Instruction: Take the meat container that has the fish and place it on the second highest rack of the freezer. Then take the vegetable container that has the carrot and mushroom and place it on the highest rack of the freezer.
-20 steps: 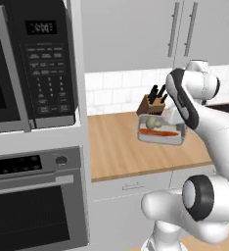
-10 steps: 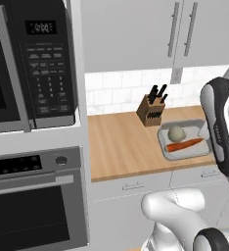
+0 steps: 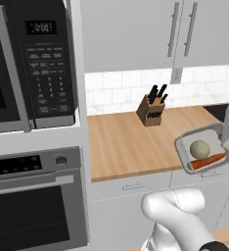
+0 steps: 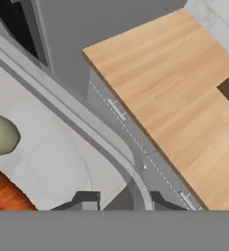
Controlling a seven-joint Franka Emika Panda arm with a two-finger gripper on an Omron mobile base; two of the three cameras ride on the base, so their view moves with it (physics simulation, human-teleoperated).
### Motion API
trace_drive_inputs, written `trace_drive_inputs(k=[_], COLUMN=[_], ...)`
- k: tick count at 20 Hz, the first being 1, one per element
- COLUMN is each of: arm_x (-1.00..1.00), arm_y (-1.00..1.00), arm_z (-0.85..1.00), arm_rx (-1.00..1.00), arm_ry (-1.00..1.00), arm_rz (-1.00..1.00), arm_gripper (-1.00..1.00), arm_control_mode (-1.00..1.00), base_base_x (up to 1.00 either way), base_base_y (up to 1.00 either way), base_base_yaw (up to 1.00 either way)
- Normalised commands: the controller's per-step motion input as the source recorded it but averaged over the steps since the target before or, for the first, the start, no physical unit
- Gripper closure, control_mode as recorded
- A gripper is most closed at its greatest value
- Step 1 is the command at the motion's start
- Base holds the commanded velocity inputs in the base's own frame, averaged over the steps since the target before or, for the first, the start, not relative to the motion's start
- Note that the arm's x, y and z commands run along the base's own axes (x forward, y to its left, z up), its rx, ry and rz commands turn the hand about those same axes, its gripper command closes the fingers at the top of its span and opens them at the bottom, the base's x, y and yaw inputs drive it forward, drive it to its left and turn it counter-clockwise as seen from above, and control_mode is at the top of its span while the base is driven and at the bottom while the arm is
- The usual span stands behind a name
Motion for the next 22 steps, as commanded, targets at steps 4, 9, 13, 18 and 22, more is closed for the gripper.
trace_drive_inputs(k=[4,9,13,18,22], arm_x=[0.0,0.0,0.0,0.0,0.0], arm_y=[0.0,0.0,0.0,0.0,0.0], arm_z=[0.11,0.0,0.0,0.0,0.0], arm_rx=[0.0,0.0,0.0,0.0,0.0], arm_ry=[-0.01,0.0,0.0,0.0,0.0], arm_rz=[-0.03,0.0,0.0,0.0,0.0], arm_gripper=[1.0,1.0,1.0,1.0,1.0], arm_control_mode=[1.0,1.0,1.0,1.0,1.0], base_base_x=[-0.07,-0.75,-0.58,-0.01,-0.14], base_base_y=[0.0,0.06,0.28,0.94,1.0], base_base_yaw=[-0.13,-0.11,0.05,0.11,0.19])
